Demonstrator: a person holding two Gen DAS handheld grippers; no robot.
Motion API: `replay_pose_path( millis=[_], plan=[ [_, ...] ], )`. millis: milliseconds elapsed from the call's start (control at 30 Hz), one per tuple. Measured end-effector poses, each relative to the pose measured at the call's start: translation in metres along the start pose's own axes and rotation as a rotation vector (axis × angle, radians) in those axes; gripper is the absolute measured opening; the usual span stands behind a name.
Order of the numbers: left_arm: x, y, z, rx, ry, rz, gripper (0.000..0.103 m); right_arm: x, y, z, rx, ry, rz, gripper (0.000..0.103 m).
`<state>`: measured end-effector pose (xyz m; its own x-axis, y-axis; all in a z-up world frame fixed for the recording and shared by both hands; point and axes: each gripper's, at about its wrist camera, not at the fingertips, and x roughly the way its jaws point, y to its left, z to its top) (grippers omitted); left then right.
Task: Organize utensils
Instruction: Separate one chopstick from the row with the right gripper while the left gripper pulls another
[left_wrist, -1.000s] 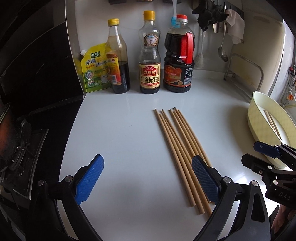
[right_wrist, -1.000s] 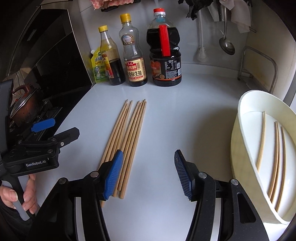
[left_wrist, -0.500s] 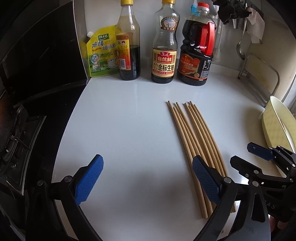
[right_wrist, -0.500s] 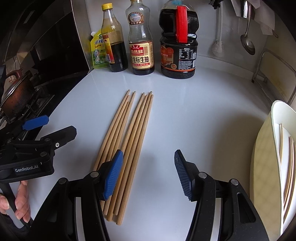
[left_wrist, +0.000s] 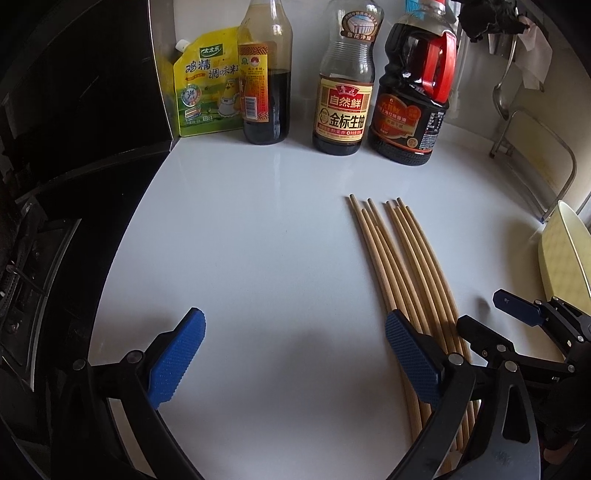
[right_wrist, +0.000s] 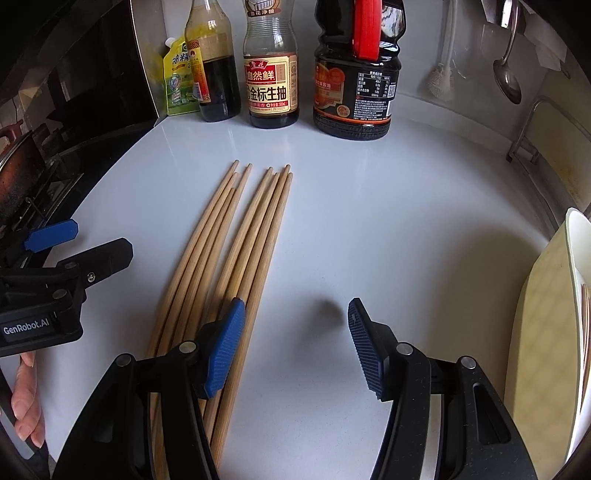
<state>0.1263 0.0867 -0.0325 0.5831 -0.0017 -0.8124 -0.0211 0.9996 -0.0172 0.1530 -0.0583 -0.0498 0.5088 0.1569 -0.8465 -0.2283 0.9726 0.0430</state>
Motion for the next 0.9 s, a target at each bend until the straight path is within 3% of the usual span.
replay_pose_path(
  millis=[333,900],
  plan=[
    [0.002,-0.012,-0.003,0.028,0.007,0.007,0.096,0.000,0.002,-0.006,-0.036,0.017,-0.018,0.055],
    [0.015,-0.027,-0.007,0.062,0.038,0.024,0.096,-0.007,-0.029,-0.016,0.026,0.009,0.014,0.055]
  ],
)
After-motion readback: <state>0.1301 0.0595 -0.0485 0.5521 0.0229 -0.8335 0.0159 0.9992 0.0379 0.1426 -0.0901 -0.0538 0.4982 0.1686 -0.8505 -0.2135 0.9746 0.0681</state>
